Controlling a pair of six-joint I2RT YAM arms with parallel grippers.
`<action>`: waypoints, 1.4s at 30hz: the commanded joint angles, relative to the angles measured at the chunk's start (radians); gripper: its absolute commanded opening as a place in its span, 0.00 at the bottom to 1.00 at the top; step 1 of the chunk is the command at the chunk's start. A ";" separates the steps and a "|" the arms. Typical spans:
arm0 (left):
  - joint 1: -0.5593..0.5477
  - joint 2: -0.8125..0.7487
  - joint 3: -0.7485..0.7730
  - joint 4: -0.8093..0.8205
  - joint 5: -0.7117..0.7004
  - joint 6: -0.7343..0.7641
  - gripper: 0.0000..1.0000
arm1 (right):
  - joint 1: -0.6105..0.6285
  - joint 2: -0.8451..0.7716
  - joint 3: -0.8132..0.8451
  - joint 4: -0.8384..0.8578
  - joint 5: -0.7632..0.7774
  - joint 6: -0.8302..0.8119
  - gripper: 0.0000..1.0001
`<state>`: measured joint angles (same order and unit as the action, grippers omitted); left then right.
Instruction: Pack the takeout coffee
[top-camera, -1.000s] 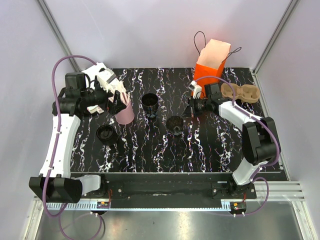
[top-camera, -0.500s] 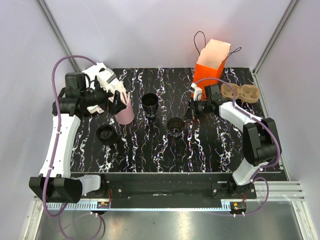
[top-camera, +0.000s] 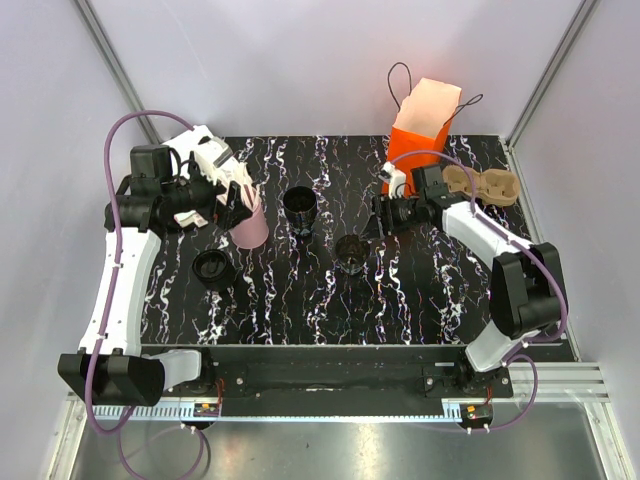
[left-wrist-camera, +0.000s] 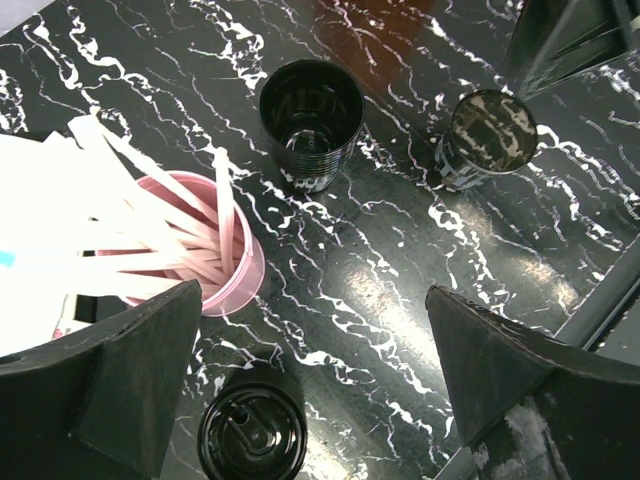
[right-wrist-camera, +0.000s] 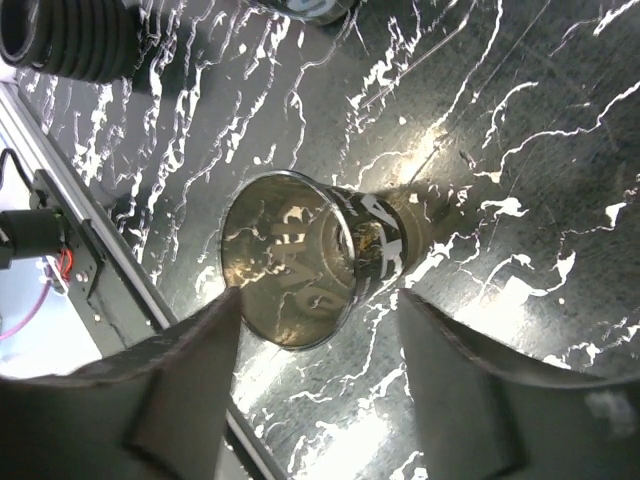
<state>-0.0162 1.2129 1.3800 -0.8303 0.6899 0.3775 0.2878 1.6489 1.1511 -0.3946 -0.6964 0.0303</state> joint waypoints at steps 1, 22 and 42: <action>-0.002 -0.015 0.036 -0.004 -0.041 0.052 0.99 | -0.003 -0.081 0.096 -0.062 0.031 -0.058 0.75; -0.004 -0.158 -0.237 -0.322 -0.271 0.575 0.99 | -0.007 -0.201 0.279 -0.345 0.121 -0.302 1.00; -0.004 -0.124 -0.502 -0.086 -0.435 0.678 0.73 | -0.019 -0.216 0.248 -0.346 0.115 -0.314 0.99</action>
<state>-0.0181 1.0779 0.9081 -1.0031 0.2977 1.0191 0.2787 1.4727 1.3884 -0.7494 -0.5846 -0.2680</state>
